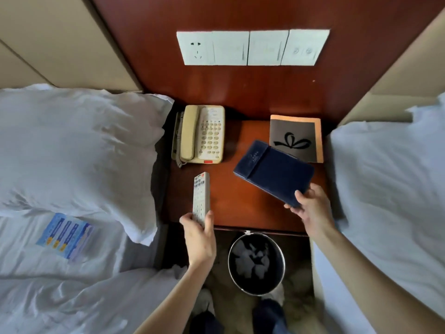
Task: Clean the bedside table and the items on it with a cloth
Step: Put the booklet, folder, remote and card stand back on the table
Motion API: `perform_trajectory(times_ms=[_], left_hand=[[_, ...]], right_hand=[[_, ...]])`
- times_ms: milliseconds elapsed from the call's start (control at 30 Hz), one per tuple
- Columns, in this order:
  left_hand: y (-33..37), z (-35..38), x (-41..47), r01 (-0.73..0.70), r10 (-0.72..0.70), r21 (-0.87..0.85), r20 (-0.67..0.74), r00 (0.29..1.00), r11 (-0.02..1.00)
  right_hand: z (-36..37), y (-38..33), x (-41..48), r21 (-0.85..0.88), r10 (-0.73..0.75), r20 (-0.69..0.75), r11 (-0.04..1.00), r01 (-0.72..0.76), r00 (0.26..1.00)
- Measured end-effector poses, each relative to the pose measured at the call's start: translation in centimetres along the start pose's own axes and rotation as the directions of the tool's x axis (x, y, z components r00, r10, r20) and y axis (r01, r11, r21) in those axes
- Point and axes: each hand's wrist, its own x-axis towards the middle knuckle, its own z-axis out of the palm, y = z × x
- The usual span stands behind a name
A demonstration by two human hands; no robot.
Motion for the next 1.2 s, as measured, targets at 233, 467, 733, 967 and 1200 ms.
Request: perform_trajectory(times_ms=[233, 467, 733, 967, 1200], left_hand=[[2.6, 4.3, 0.3, 0.005, -0.006, 0.015, 0.059, 0.998, 1.0], [3.8, 6.2, 2.5, 0.055, -0.057, 0.04, 0.045, 0.997, 0.998], [4.9, 8.2, 5.2, 0.1, -0.102, 0.044, 0.047, 0.994, 0.994], [4.3, 9.1, 6.2, 0.107, -0.114, 0.081, 0.081, 0.99, 0.991], [4.1, 9.8, 7.1, 0.112, -0.122, 0.103, 0.094, 0.988, 0.988]], right_hand=[[-2.3, -1.2, 3.6, 0.138, 0.095, -0.103, 0.987, -0.08, 0.99], [-1.1, -3.0, 7.8, 0.305, 0.18, -0.136, 0.943, -0.132, 0.974], [3.2, -4.0, 12.4, 0.498, 0.191, -0.218, 0.865, -0.059, 0.957], [6.4, -3.9, 15.1, 0.61, 0.272, -0.217, 0.788, -0.087, 0.937], [5.9, -2.6, 15.2, 0.463, 0.322, -0.091, 0.851, -0.246, 0.942]])
